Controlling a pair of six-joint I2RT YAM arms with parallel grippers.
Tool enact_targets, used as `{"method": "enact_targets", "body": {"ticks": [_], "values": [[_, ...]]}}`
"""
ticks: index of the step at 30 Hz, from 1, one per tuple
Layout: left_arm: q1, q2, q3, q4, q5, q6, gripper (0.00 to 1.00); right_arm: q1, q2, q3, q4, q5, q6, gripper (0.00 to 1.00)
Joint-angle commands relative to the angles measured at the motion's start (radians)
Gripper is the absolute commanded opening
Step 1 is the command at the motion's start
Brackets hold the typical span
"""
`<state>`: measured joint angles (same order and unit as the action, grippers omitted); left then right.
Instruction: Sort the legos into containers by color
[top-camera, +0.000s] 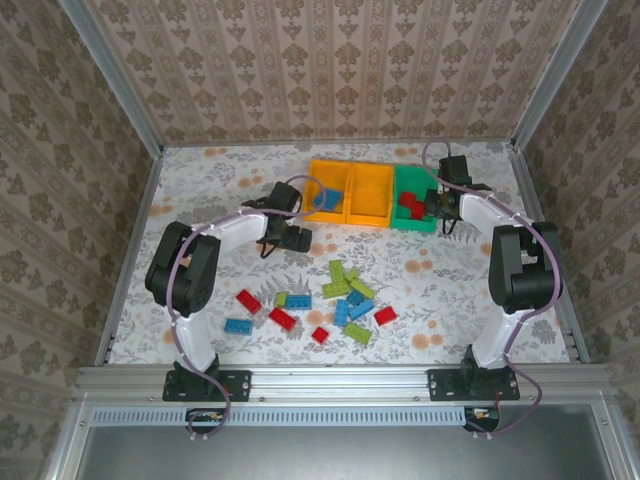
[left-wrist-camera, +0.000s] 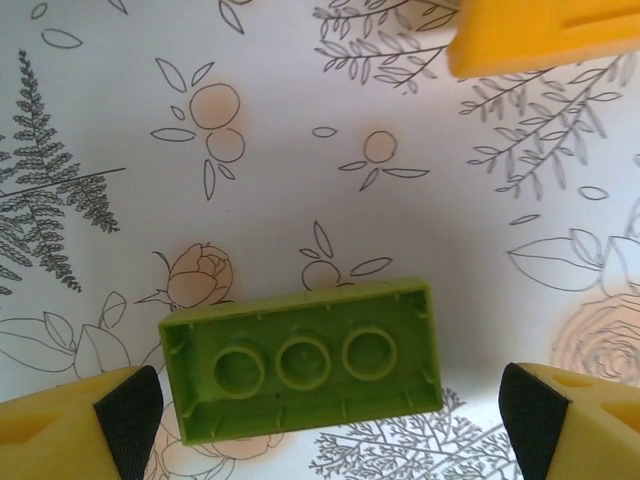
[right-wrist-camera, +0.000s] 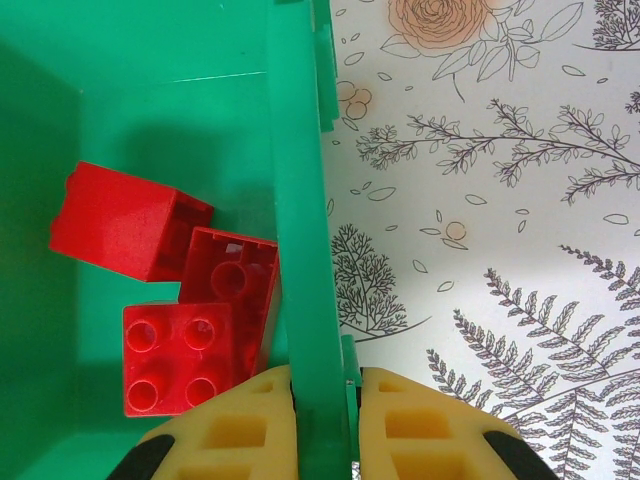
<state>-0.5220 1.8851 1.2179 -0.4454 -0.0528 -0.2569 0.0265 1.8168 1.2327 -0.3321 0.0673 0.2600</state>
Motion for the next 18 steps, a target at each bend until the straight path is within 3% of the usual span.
{"method": "enact_targets", "body": {"ticks": [1,5,10,18], "values": [[0.004,0.029,0.035,-0.037,-0.024,-0.022,0.9,-0.005,-0.022,-0.024,-0.029,-0.026,0.002,0.13],[0.005,0.055,0.054,-0.033,-0.013,-0.03,0.87,-0.005,-0.031,-0.034,-0.026,-0.033,-0.002,0.13],[0.005,0.074,0.067,-0.054,-0.024,-0.025,0.75,-0.005,-0.043,-0.047,-0.023,-0.032,-0.006,0.13],[0.005,0.083,0.066,-0.062,-0.03,-0.021,0.66,-0.003,-0.053,-0.045,-0.026,-0.043,-0.002,0.13]]}}
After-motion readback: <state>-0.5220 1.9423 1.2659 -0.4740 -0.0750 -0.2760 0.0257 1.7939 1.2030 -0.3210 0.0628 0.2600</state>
